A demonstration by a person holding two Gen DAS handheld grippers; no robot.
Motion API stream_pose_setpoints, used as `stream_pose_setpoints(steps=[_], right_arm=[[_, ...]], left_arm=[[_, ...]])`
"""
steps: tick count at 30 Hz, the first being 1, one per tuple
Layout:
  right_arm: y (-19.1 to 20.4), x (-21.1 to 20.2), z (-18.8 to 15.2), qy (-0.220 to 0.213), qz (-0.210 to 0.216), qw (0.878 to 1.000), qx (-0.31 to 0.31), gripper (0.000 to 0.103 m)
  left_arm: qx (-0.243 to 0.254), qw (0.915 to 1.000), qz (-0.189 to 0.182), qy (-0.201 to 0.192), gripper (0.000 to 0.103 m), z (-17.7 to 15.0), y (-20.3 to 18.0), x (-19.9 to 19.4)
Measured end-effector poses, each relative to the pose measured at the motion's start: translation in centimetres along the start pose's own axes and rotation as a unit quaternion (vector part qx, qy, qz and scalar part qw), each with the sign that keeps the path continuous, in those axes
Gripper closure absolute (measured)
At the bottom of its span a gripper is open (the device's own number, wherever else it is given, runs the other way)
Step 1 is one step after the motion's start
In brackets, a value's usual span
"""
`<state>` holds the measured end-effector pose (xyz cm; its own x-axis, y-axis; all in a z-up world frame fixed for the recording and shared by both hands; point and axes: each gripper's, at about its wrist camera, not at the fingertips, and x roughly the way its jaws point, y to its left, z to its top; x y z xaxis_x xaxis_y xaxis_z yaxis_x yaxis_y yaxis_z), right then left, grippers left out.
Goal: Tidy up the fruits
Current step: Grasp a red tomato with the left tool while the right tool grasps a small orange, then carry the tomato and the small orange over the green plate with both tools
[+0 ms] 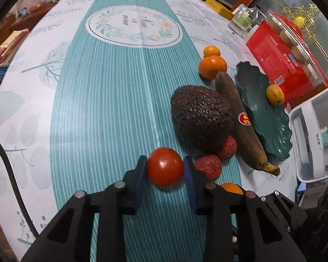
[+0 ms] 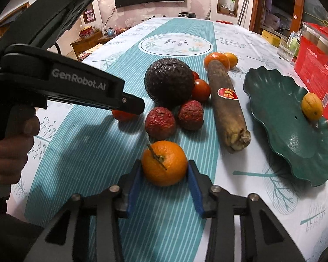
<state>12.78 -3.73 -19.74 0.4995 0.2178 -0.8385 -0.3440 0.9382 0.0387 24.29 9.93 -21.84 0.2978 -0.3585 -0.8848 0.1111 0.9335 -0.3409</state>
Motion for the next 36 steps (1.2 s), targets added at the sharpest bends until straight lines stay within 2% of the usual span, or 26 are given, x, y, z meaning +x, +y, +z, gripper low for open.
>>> stream_pose_setpoints(steps=[6,16,29,36], right_arm=[[0.1,-0.3,0.0,0.007,-0.006,1.0,0.01,0.063],[0.9,-2.8,-0.1,-0.011,-0.026,0.999,0.021,0.063],[0.9,-6.1,-2.6,-0.016,-0.03,0.998,0.048,0.063],[-1.0,-6.8,-3.6,-0.016,-0.018,0.998,0.053,0.063]], left_arm=[[0.002,1.0,-0.004,0.004,0.072,-0.2,-0.1,-0.4],[0.017,0.9994,-0.018,-0.024,0.072,-1.2,-0.7,-3.9],[0.043,0.9979,-0.041,-0.024,0.072,-5.6,-3.3,-7.0],[0.05,0.9979,-0.029,-0.029,0.072,-7.0,-5.4,-7.8]])
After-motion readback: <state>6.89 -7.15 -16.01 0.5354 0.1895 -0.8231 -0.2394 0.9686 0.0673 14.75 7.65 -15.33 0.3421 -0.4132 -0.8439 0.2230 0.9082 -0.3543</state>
